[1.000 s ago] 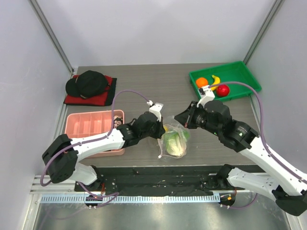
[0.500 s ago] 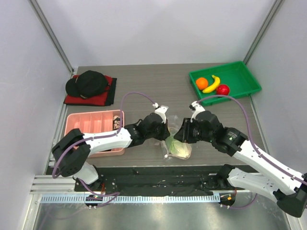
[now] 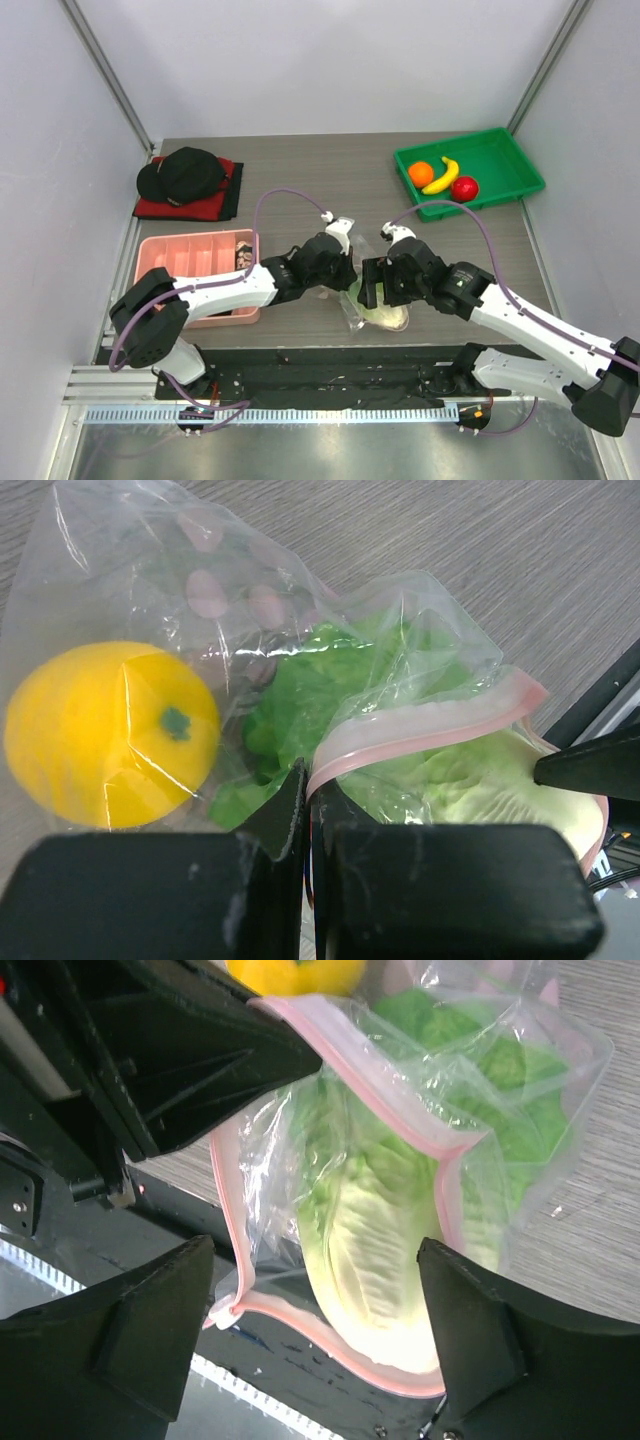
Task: Open the zip-top bag and remove the fake food
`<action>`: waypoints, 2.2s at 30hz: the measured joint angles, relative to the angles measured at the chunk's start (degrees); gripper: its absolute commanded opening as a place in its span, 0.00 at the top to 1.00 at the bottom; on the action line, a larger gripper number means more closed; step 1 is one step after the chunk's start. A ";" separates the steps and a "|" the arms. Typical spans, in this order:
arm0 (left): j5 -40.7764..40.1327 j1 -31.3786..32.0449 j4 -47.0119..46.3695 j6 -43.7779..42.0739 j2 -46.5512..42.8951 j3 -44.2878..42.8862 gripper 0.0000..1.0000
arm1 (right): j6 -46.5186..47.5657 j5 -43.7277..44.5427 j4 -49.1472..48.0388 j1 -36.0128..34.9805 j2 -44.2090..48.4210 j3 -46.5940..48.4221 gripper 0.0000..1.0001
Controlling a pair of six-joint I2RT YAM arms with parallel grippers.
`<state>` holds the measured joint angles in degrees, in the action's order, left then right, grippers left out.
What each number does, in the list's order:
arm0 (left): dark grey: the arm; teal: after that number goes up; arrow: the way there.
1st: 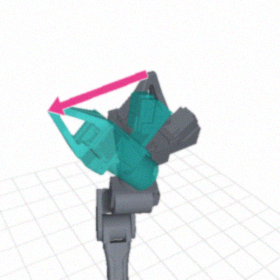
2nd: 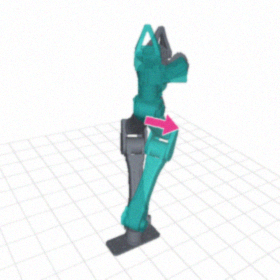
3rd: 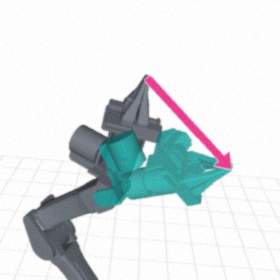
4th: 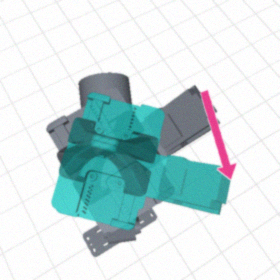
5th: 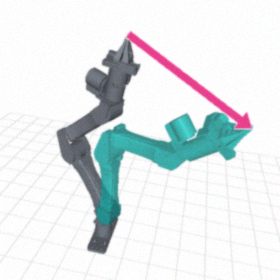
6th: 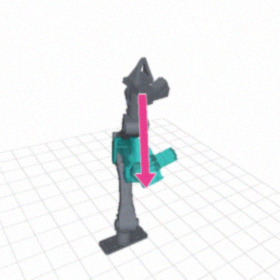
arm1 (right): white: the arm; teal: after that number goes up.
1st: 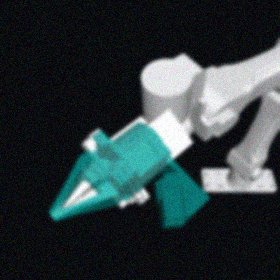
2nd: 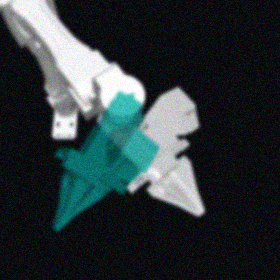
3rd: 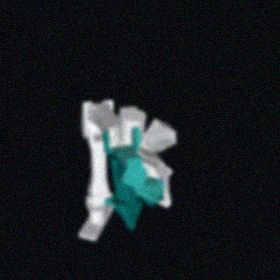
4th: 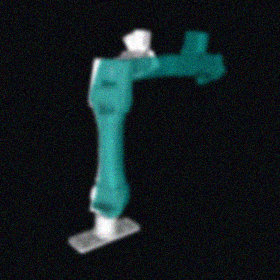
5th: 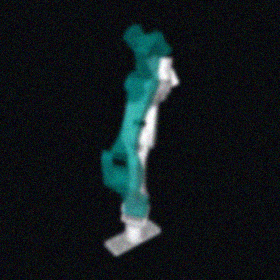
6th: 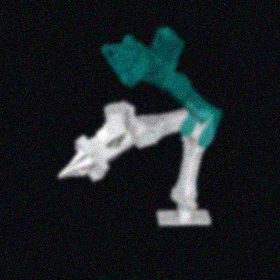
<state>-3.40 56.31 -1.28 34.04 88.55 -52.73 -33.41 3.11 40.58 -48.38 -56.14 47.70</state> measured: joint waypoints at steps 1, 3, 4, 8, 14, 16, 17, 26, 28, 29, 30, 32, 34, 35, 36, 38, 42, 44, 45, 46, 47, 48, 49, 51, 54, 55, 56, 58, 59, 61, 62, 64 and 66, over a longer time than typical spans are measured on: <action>0.00 -0.11 0.22 0.00 0.00 -0.15 1.00 | 0.11 0.28 0.35 -0.33 0.00 0.24 0.08; 0.00 -0.28 0.70 0.00 0.17 -0.68 1.00 | 0.35 1.33 1.36 -1.25 0.00 0.76 0.03; 0.02 -0.39 0.74 0.00 0.37 -0.98 1.00 | 0.39 1.97 1.75 -1.81 0.00 0.90 0.02; 0.02 -0.76 1.03 0.00 1.25 -1.70 1.00 | 0.35 4.42 3.56 -3.69 -0.17 1.07 0.02; 0.00 -1.90 1.79 -0.02 1.53 -1.95 1.00 | 0.33 7.91 6.69 -4.76 -0.13 2.45 0.11; 0.02 -2.36 2.40 -0.02 1.53 -2.12 1.00 | 0.33 8.00 6.99 -4.79 -0.13 2.43 0.18; 0.02 -2.49 2.56 -0.02 1.55 -2.25 1.00 | 0.26 7.98 6.93 -4.79 -0.13 2.32 0.21; 0.07 -2.71 2.84 -0.07 1.62 -2.78 1.00 | -1.14 7.96 6.27 -6.32 -0.04 1.03 0.29; 0.07 -2.71 2.84 -0.07 1.62 -2.78 1.00 | -1.46 8.09 6.27 -7.13 -0.04 1.03 0.28; 0.04 -2.71 2.84 -0.07 1.62 -2.78 1.00 | -1.68 8.13 6.27 -7.50 -0.04 1.03 0.29; 0.04 -2.71 2.84 -0.09 1.62 -2.78 1.00 | -1.97 8.17 6.23 -7.80 -0.04 1.03 0.29; 0.07 -2.71 2.91 -0.11 1.64 -2.89 1.00 | -2.82 8.41 6.14 -8.72 -0.04 0.83 0.28; 0.09 -2.71 2.99 -0.15 1.73 -3.21 1.00 | -3.41 8.83 6.14 -9.75 -0.07 0.35 0.26; 0.13 -2.71 2.99 -0.15 1.73 -3.32 1.00 | -3.65 9.29 6.19 -10.08 -0.31 0.09 0.24; 0.20 -2.71 2.99 -0.15 1.73 -3.37 1.00 | -3.76 9.40 6.19 -10.19 -0.44 0.07 0.21; 0.42 -2.71 2.99 -0.13 1.77 -3.37 1.00 | -3.96 10.58 6.05 -10.36 -1.60 0.07 0.18; 0.92 -2.71 2.93 0.02 1.86 -3.37 1.00 | -3.98 13.60 4.72 -10.38 -5.77 0.04 0.17; 1.27 -2.71 2.82 0.13 1.86 -3.37 1.00 | -3.93 15.10 3.32 -10.38 -8.07 0.04 0.18; 1.46 -2.71 2.69 0.26 1.86 -3.34 1.00 | -3.93 15.78 2.60 -10.38 -9.20 0.04 0.18; 1.62 -2.73 2.45 0.33 1.86 -3.30 1.00 | -3.93 16.52 1.90 -10.38 -10.36 0.07 0.19; 1.73 -2.73 2.27 0.37 1.86 -3.28 1.00 | -3.91 17.29 1.33 -10.38 -11.23 0.07 0.20; 1.86 -2.73 2.14 0.48 1.86 -3.21 1.00 | -3.85 18.38 0.70 -10.38 -12.24 0.07 0.21; 1.97 -2.80 1.97 0.50 1.86 -3.10 1.00 | -3.78 19.47 0.13 -10.38 -13.16 0.07 0.24; 1.99 -2.82 1.68 0.52 1.86 -2.75 1.00 | -3.63 21.53 -0.83 -10.38 -14.21 0.07 0.31; 2.01 -2.82 1.44 0.55 1.86 -2.25 1.00 | -2.80 25.44 -3.45 -10.38 -15.06 -0.17 0.65; 2.01 -2.82 1.29 0.55 1.86 -2.14 1.00 | -2.45 26.60 -4.44 -10.38 -15.17 -0.52 0.70; 2.01 -2.84 1.05 0.57 1.86 -2.08 1.00 | -2.12 27.34 -5.14 -10.38 -15.28 -0.87 0.78; 2.03 -2.84 0.59 0.57 1.68 -1.95 1.00 | -1.64 28.85 -6.67 -10.40 -15.54 -1.53 0.88; 2.03 -2.82 0.37 0.52 1.49 -1.75 1.00 | -1.22 29.24 -7.30 -10.40 -15.61 -1.73 0.94; 2.03 -2.84 0.11 0.46 0.83 -1.20 1.00 | -0.57 29.64 -8.11 -10.45 -15.63 -1.81 0.99; 2.03 -2.82 -0.02 0.24 0.39 -0.87 1.00 | -0.31 29.70 -8.48 -10.51 -15.63 -1.81 0.99; 1.92 -2.78 -0.24 -0.15 -0.50 -0.33 1.00 | -0.09 29.49 -8.92 -10.51 -15.50 -1.81 0.99; 1.42 -2.38 -0.24 -0.92 -1.11 -0.09 1.00 | -0.13 28.52 -8.83 -10.51 -14.75 -1.79 0.99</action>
<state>-1.98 53.93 -1.52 33.12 87.44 -52.82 -33.54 31.64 31.75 -58.89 -70.89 45.91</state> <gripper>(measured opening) 0.002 0.094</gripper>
